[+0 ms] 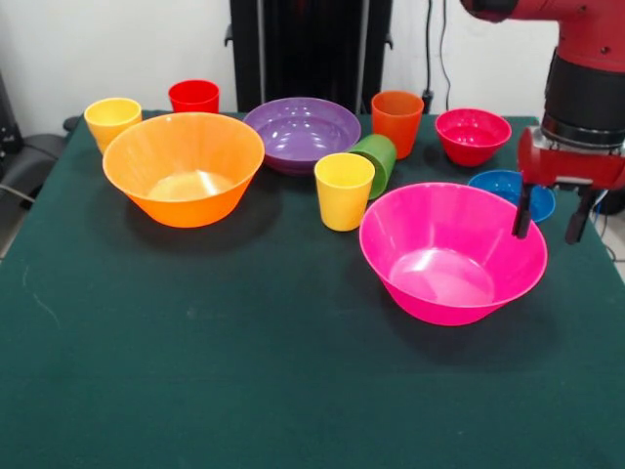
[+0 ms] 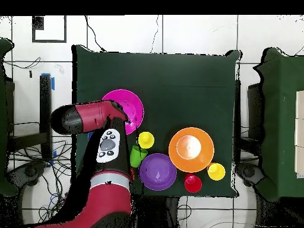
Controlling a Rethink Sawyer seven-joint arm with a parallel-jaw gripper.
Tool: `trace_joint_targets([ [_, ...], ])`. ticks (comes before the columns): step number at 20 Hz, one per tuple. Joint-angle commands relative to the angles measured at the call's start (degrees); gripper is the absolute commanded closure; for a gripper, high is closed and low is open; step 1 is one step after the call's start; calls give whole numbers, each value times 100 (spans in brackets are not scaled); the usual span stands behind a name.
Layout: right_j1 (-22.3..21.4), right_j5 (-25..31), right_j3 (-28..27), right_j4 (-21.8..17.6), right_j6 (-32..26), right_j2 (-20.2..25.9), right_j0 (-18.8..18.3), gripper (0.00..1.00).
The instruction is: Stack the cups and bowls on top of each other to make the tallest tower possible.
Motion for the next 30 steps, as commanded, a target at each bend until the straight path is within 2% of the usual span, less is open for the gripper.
trace_joint_targets([
  [1, 524, -329, -471, -232, 288, 162, -233, 0],
  [8, 106, -18, -117, -418, -214, 270, -591, 0],
  [12, 101, -121, -12, -515, -353, 370, -729, 0],
  [30, 257, -518, 1, -736, 195, 206, -459, 0],
])
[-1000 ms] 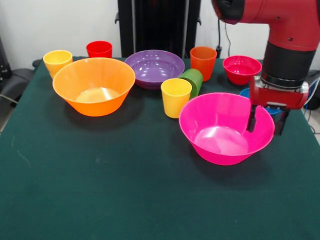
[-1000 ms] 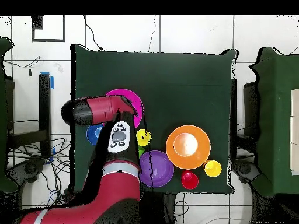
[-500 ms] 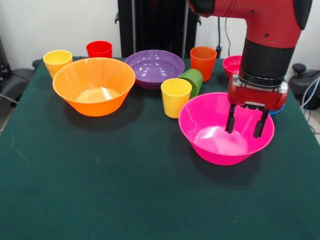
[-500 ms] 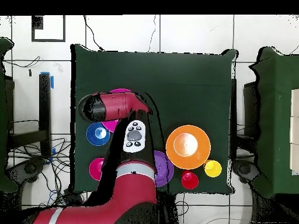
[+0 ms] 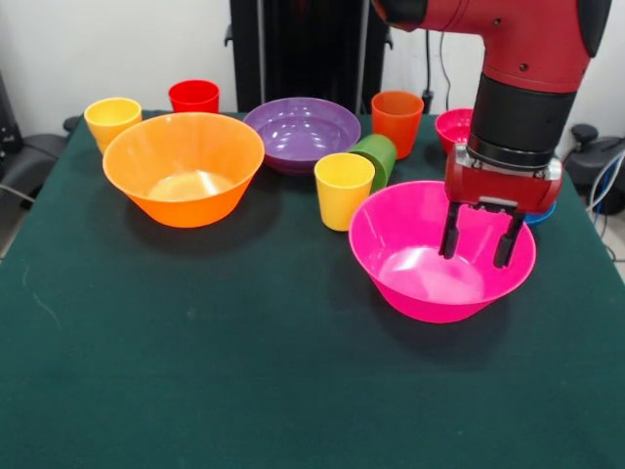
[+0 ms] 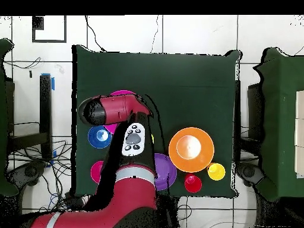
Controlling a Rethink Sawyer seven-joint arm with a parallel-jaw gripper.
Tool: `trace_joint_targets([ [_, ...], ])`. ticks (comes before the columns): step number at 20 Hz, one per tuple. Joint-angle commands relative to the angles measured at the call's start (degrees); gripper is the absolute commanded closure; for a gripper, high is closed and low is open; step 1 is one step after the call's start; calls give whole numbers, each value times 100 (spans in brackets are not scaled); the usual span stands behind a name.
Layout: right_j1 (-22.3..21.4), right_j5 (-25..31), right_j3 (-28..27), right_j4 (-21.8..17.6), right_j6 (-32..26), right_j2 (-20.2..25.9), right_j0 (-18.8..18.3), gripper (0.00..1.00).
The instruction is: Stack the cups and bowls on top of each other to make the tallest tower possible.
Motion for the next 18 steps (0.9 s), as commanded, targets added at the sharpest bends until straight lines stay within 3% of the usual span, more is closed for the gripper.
trace_joint_targets([
  [1, 182, -485, 184, -396, 192, 313, 83, 0],
  [18, -196, -130, 570, -91, 177, 630, -11, 0],
])
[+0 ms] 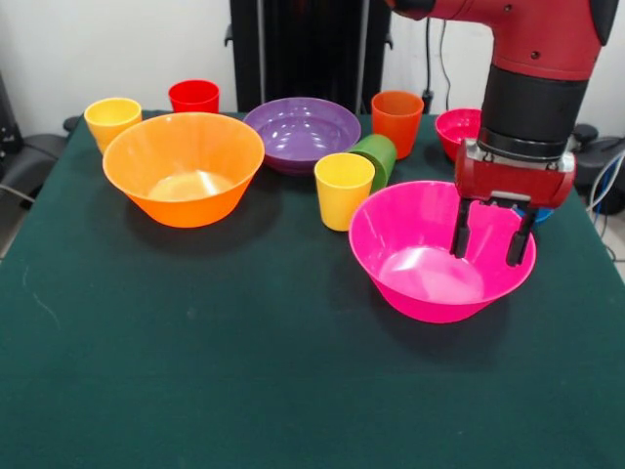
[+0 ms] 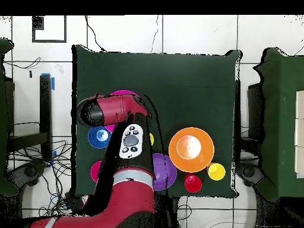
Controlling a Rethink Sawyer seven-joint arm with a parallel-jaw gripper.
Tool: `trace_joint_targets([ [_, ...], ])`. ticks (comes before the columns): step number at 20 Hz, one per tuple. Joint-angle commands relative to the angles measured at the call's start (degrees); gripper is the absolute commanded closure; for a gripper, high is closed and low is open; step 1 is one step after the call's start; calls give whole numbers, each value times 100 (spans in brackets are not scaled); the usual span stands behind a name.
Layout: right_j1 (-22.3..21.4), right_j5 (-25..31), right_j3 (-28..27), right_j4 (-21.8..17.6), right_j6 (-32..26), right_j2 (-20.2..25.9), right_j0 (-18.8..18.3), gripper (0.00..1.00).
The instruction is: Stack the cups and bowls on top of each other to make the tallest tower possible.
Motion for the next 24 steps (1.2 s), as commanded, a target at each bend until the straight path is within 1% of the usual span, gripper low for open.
trace_joint_targets([
  [1, -80, 121, 502, -63, 185, 612, -38, 0],
  [8, -143, 274, 524, 50, 332, 594, 34, 0],
  [13, -28, 130, 470, 95, 464, 602, 85, 0],
  [20, 118, -81, 357, 47, 629, 430, 239, 0],
  [24, 204, -161, 297, 118, 739, 430, 303, 0],
])
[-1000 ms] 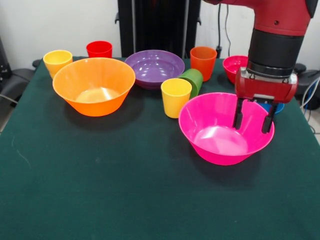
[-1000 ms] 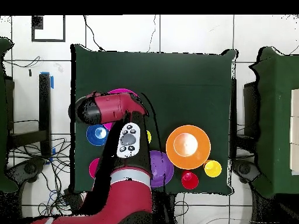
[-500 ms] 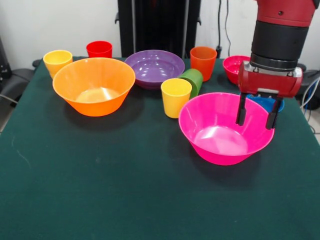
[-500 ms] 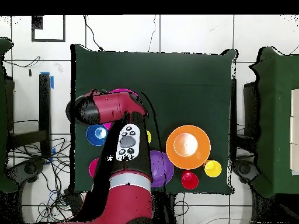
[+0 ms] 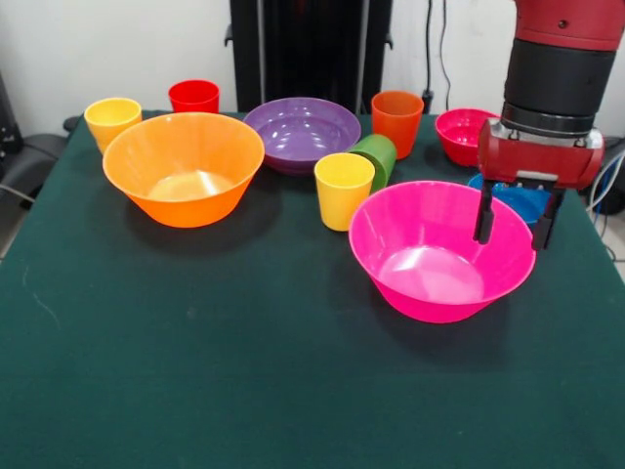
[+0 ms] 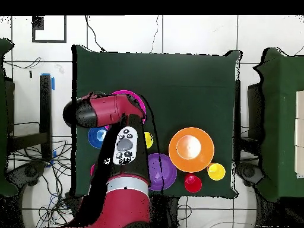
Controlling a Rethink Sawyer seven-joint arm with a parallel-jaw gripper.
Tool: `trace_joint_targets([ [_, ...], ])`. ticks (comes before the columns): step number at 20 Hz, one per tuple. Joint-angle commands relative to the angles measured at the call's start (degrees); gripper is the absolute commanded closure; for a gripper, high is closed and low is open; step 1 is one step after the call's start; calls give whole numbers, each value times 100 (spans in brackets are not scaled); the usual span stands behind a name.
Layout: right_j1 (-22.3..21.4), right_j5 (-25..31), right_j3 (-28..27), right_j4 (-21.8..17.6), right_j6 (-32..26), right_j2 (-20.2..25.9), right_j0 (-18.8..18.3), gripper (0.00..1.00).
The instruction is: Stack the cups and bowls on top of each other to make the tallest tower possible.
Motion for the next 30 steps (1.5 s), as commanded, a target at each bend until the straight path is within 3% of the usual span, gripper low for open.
trace_joint_targets([
  [1, 461, -181, 209, 117, 758, 406, 192, 0],
  [30, 1170, -1178, -31, 150, 924, -219, 604, 0],
])
